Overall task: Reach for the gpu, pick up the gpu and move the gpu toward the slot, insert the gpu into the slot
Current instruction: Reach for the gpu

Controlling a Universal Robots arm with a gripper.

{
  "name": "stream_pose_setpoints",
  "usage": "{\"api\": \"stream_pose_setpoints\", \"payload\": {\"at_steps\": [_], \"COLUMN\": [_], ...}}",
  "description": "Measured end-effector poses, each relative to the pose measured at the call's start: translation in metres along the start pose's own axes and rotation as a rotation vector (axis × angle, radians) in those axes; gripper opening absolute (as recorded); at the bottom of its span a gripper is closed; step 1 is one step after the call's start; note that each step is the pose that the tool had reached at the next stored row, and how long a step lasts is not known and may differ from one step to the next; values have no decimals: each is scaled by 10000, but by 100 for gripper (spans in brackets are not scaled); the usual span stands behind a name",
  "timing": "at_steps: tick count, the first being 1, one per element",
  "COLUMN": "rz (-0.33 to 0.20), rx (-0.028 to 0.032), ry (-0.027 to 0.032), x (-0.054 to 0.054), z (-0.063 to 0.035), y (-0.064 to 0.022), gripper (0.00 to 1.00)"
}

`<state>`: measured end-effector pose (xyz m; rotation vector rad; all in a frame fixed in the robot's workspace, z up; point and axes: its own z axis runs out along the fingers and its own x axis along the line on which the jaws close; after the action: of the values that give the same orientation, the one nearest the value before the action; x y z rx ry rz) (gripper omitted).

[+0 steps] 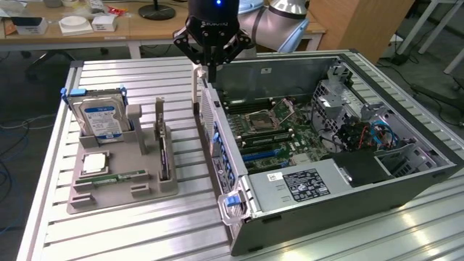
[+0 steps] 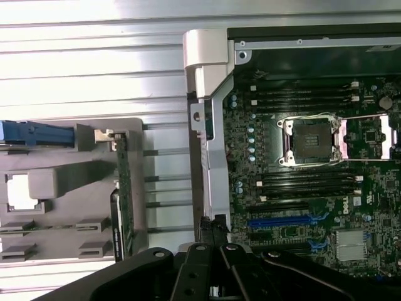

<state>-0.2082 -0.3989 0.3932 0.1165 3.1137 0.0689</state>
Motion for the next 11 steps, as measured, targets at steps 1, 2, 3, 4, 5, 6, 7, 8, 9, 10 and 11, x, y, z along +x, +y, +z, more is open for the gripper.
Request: {"api": "stream_pose_setpoints", "payload": {"at_steps": [1, 2, 3, 4, 5, 6, 7, 8, 9, 10, 11], "rz": [0, 1, 1, 1, 1, 1, 1, 1, 1, 1, 1], "rx": [0, 1, 0, 1, 0, -1, -1, 0, 1, 0, 0], "ry": [0, 1, 0, 0, 0, 0, -1, 0, 0, 0, 0], "x": [9, 20, 30, 40, 50, 61, 71, 82, 90, 100, 109], "z": [0, -1, -1, -1, -1, -1, -1, -2, -2, -2, -3], "y": [-1, -1, -2, -3, -4, -4, -5, -6, -6, -7, -8], "gripper": [10, 10, 10, 10, 10, 10, 10, 10, 10, 10, 10]}}
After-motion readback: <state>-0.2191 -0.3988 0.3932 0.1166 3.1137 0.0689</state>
